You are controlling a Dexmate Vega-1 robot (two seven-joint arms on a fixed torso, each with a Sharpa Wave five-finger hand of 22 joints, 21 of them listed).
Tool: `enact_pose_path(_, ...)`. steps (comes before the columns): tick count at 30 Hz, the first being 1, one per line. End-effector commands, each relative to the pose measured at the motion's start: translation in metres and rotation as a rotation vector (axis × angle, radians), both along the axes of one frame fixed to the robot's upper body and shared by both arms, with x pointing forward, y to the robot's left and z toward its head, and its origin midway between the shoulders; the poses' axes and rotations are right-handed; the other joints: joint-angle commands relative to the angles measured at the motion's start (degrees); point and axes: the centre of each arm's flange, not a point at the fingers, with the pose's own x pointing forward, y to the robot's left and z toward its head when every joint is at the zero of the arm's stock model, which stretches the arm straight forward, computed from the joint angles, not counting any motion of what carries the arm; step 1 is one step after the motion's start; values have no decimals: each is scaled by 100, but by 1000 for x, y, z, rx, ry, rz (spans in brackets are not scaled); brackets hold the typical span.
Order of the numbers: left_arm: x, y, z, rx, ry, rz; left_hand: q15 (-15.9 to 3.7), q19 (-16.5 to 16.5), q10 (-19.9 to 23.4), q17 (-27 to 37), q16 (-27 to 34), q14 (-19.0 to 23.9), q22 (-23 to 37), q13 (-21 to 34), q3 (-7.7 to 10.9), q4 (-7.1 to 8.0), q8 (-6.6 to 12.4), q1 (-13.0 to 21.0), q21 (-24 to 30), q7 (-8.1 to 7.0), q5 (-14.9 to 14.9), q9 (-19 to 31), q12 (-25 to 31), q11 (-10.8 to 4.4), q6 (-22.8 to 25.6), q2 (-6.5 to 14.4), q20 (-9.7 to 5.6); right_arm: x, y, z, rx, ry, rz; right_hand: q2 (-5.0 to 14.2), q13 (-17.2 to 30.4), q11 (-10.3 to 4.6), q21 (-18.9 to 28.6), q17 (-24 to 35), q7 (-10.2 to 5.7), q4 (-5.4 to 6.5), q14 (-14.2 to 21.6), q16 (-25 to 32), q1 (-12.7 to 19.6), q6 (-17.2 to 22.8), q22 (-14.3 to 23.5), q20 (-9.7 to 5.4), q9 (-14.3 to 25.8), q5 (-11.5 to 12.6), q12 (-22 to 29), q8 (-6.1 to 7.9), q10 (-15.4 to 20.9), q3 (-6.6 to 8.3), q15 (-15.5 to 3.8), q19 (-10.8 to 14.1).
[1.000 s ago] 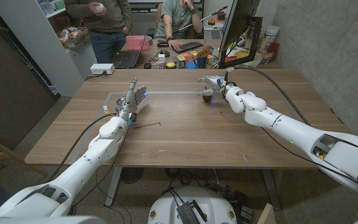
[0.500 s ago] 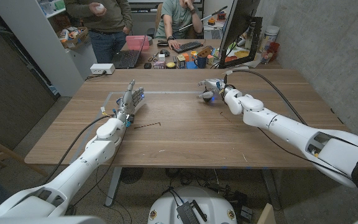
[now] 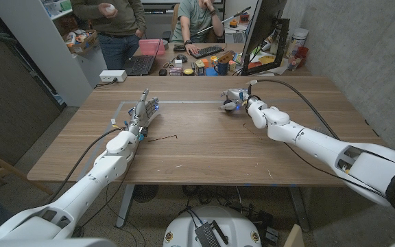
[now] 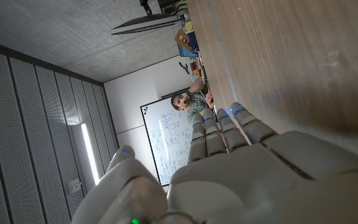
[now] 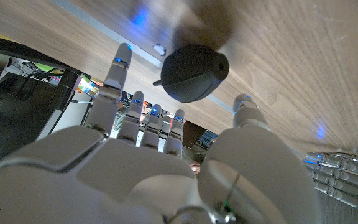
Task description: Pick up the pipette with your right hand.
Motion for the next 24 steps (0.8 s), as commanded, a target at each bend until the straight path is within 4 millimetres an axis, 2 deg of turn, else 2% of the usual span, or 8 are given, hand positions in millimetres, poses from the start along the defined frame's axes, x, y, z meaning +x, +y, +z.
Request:
enact_pose_path(1, -3, -2, 0, 4, 0, 0, -1, 0, 49, 30, 21, 67, 22, 6, -5, 1, 12, 40, 6, -3, 21, 25, 8, -5, 46, 40, -30, 3, -4, -13, 16, 8, -16, 22, 29, 25, 60, 17, -1, -7, 94, 48, -45, 79, 29, -25, 17, 80, 33, 28, 64, -13, -26, 172)
enact_pose_path(5, -4, -2, 0, 3, 1, 6, -4, -4, 47, 30, 21, 68, 22, 6, -8, 0, 12, 43, 5, -10, 22, 25, 7, -16, 47, 43, -16, 4, -4, -18, 21, -3, -30, 41, 32, 68, 125, 23, -6, -29, 245, 82, -29, 163, 29, -53, 18, 161, 57, 42, 119, -8, -86, 400)
enact_pose_path(6, -4, -2, -1, 3, 1, 6, -4, -5, 46, 30, 20, 65, 22, 6, -9, 0, 13, 43, 5, -9, 22, 25, 7, -21, 50, 43, -12, 4, -4, -19, 17, -15, -34, 134, 55, 56, 210, 45, -14, -77, 462, 135, 72, 243, 32, -252, 24, 259, 104, 52, 203, 56, -195, 705)
enact_pose_path(9, -5, -2, -1, 2, 2, 7, -6, -7, 50, 30, 20, 66, 22, 6, -11, -1, 12, 45, 4, -15, 22, 25, 8, -14, 50, 45, -6, 3, -3, -22, 20, -75, -36, 572, 482, -13, 609, 392, -80, -501, 1980, 690, 954, 997, 51, -1402, 216, 480, 649, 349, 943, 536, -849, 2219)
enact_pose_path(11, -5, -3, -2, -3, -2, 2, -5, -7, 47, 30, 21, 67, 22, 6, -13, -1, 12, 46, 4, -18, 22, 25, 7, -15, 52, 47, -4, 2, -3, -23, 34, -102, -36, 645, 1332, -318, 916, 1250, -40, -669, 3252, 1716, 1918, 1842, 57, -2361, 724, 302, 1295, 974, 1627, 762, -1638, 3401)
enact_pose_path(14, -5, -3, -2, -4, -1, 5, -8, -5, 45, 30, 19, 64, 22, 6, -15, -2, 11, 47, 6, -17, 22, 26, 6, -19, 52, 48, -1, 1, -6, -24, 57, -130, -28, 700, 3061, -755, 1933, 3225, 45, -648, 3767, 3009, 3367, 2336, 522, -2474, 1854, -281, 2380, 1859, 2193, 692, -1880, 3538)
enact_pose_path(17, -6, -3, -2, -4, -2, 7, -8, -6, 46, 30, 20, 66, 22, 6, -17, -3, 13, 48, 5, -17, 22, 26, 6, -19, 59, 50, -1, 0, -6, -24, 64, -125, -32, 687, 4717, -918, 2876, 4321, 55, -582, 4223, 3149, 3992, 2631, 604, -2495, 2942, -620, 3340, 2657, 2535, 946, -1876, 3488)
enact_pose_path(24, -7, -3, -2, -3, -2, 6, -7, -5, 45, 30, 19, 62, 21, 6, -22, -4, 14, 51, 6, -21, 22, 26, 6, -15, 65, 54, 3, -4, -4, -21, 65, -121, -37, 719, 5271, -997, 3123, 4559, 51, -559, 4433, 3080, 4053, 2637, 486, -2504, 3037, -708, 3580, 2739, 2589, 1062, -1904, 3484)
